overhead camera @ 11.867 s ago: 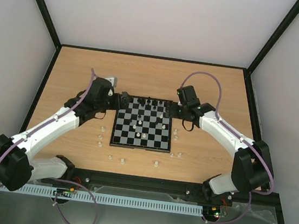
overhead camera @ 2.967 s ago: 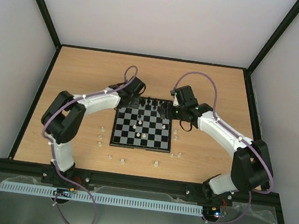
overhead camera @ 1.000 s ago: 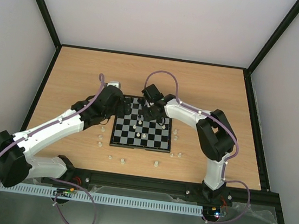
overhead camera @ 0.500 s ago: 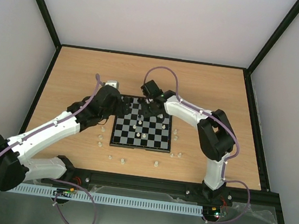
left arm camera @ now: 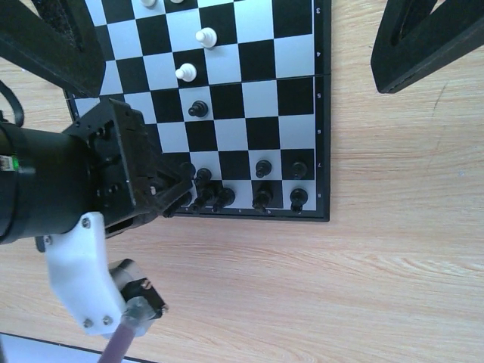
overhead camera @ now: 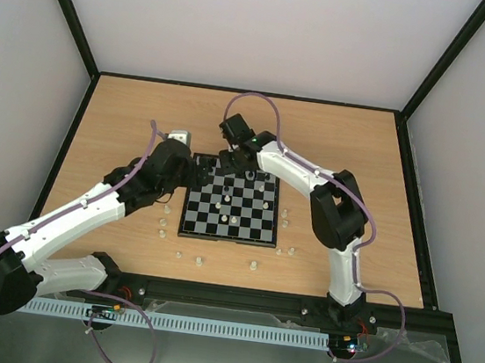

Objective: Set up the chess pieces on the board
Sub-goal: Pick up the chess piece from the chessboard, then place the chess piece on the chessboard.

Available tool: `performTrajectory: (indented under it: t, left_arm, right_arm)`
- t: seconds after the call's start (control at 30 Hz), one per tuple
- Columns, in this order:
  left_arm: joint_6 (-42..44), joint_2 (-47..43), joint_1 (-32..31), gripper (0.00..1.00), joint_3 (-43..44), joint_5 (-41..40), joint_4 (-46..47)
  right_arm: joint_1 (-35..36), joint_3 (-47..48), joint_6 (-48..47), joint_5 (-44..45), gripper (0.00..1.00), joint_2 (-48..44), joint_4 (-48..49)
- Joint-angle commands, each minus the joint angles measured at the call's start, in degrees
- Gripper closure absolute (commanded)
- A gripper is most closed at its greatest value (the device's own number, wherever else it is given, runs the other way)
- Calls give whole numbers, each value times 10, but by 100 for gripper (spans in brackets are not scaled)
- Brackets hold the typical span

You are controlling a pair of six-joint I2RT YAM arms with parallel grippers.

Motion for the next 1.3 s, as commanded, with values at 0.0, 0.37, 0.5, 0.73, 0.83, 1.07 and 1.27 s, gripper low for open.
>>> performTrajectory:
  t: [0.0, 0.37, 0.5, 0.73, 0.83, 1.07, 1.27]
  left_arm:
    - [-3, -8, -5, 1, -8, 2, 0]
    - [-3, -6, -5, 1, -11, -3, 2]
    - [-4, -7, -5, 1, -12, -3, 2]
    - [-4, -14, -5, 0, -12, -5, 1]
    - [-5, -14, -5, 0, -12, -5, 1]
    - [-5, -13, -5, 0, -13, -4, 2]
    - [-5, -14, -5, 1, -14, -3, 2]
  right_arm:
    - [3, 33, -11, -13, 98, 25, -46]
    - [13, 90, -16, -21, 99, 80, -58]
    - [14, 106, -16, -20, 99, 98, -61]
    - [14, 127, -18, -14, 99, 125, -67]
    - [14, 132, -18, -10, 99, 131, -68]
    - [14, 133, -19, -7, 99, 136, -69]
    - [13, 132, -19, -6, 95, 134, -70]
